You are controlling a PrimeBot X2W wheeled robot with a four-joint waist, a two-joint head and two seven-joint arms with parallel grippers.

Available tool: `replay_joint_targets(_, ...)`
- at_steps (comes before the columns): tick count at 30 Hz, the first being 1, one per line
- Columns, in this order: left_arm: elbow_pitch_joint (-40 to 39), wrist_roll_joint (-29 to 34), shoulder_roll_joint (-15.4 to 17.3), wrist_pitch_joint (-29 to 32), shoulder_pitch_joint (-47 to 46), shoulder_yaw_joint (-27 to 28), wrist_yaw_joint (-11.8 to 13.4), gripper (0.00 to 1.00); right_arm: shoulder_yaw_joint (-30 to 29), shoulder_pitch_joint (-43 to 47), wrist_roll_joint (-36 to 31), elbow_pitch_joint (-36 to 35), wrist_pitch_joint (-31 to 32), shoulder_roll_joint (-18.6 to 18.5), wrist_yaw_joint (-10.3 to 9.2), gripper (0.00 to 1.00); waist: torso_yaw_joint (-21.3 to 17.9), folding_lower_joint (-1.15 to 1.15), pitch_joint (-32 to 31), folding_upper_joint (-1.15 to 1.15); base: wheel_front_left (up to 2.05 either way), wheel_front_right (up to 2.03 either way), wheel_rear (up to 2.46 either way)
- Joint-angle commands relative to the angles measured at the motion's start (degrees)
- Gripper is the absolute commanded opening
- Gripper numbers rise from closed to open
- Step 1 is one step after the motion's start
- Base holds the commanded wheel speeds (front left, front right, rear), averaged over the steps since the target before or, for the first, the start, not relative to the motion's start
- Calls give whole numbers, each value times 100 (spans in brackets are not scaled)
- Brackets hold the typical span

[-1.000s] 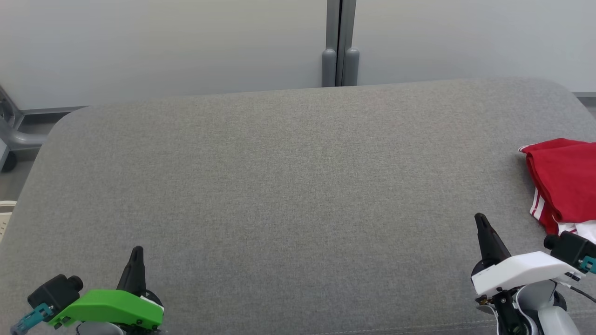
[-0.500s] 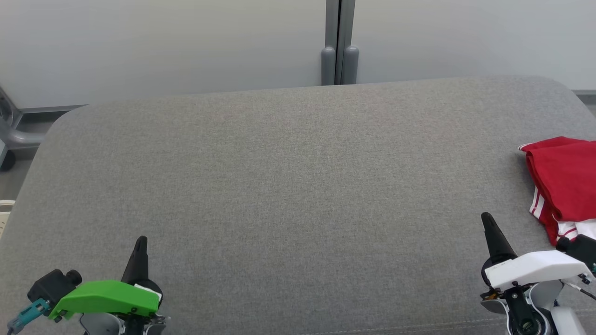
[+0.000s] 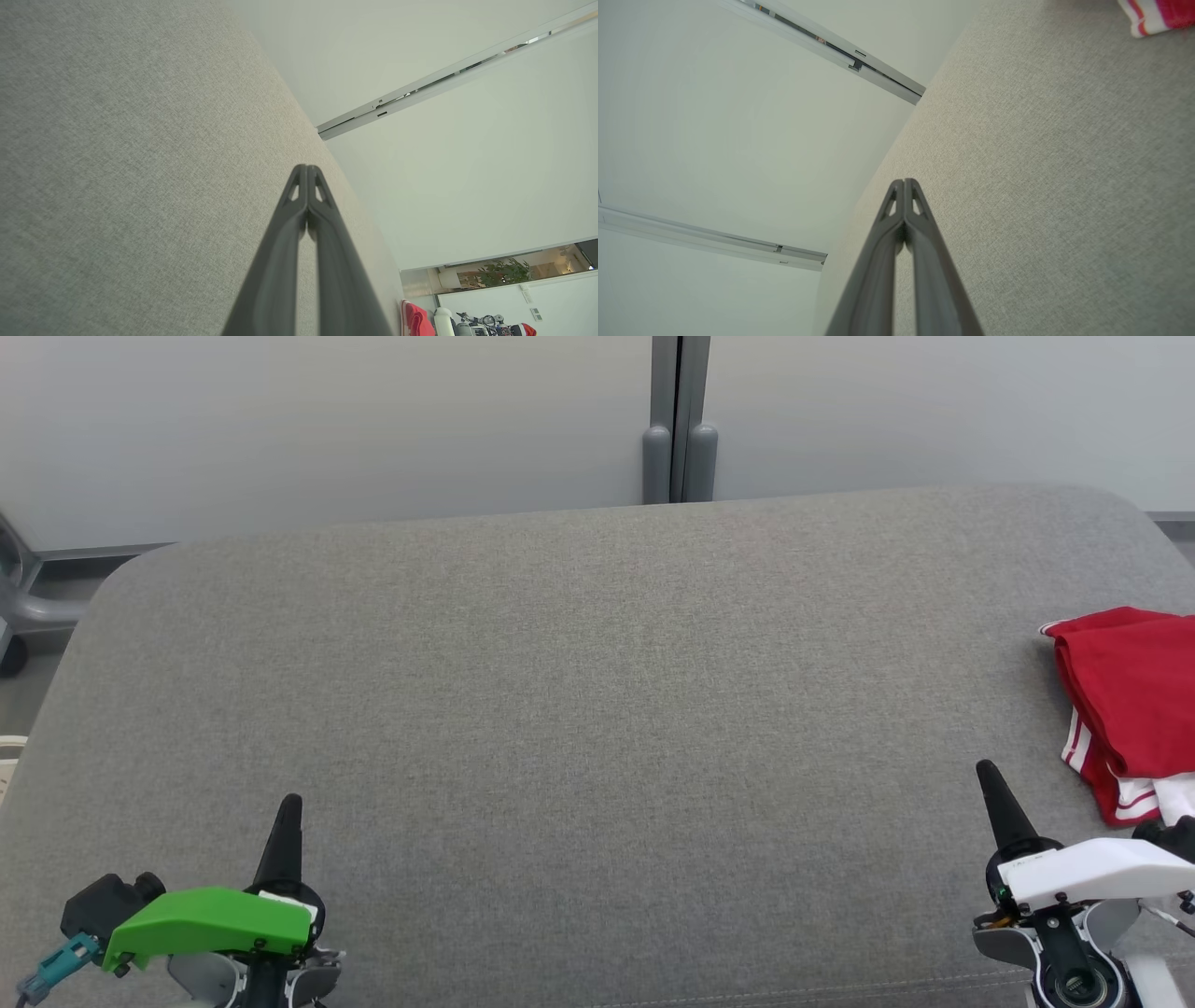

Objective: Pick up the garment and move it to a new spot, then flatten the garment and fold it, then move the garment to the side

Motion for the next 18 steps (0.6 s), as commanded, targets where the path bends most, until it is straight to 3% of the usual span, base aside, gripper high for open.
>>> replay_joint_targets(1, -14, -122, -13, 21, -160, 88, -83, 0, -40, -140, 186, -27, 46, -33, 2, 0, -1, 0, 3, 0, 0, 0, 0)
replay_joint_targets(18, 129, -656, -311, 194, -298, 368, -380, 0, -219, -179, 1141, 58, 224, -38, 2, 0, -15, 0, 37, 0, 0, 0, 0)
